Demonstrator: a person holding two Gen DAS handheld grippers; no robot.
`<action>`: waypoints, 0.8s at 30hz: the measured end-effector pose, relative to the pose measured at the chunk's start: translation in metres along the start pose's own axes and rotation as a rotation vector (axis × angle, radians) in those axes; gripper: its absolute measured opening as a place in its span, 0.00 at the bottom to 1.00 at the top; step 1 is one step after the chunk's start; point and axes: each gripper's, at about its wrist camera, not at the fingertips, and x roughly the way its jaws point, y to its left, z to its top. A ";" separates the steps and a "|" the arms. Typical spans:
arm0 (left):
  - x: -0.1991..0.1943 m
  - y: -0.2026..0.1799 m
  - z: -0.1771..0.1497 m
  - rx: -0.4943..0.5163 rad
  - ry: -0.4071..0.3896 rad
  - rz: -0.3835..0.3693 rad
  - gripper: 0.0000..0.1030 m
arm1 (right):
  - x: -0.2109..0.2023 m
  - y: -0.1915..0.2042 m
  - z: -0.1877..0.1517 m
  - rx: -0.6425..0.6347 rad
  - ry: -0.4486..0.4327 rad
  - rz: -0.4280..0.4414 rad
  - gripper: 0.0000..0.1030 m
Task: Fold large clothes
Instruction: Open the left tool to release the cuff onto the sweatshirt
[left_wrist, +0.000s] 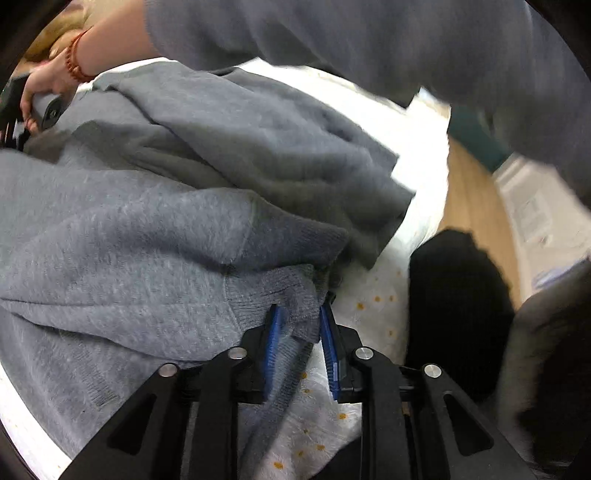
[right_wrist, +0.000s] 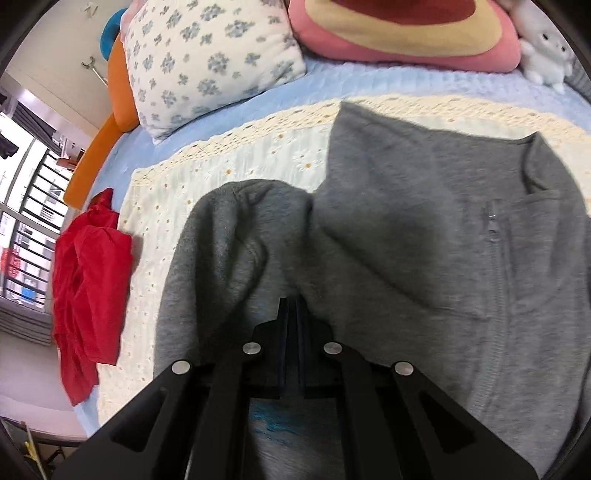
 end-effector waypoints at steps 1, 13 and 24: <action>-0.001 -0.005 0.000 0.004 -0.013 -0.011 0.46 | -0.004 0.000 -0.001 0.000 -0.008 -0.009 0.04; -0.119 0.070 -0.022 -0.375 -0.452 0.110 0.89 | -0.131 0.035 -0.087 -0.175 -0.091 0.052 0.50; -0.124 0.236 -0.058 -0.873 -0.474 0.283 0.89 | -0.111 0.166 -0.187 -0.541 -0.004 -0.129 0.62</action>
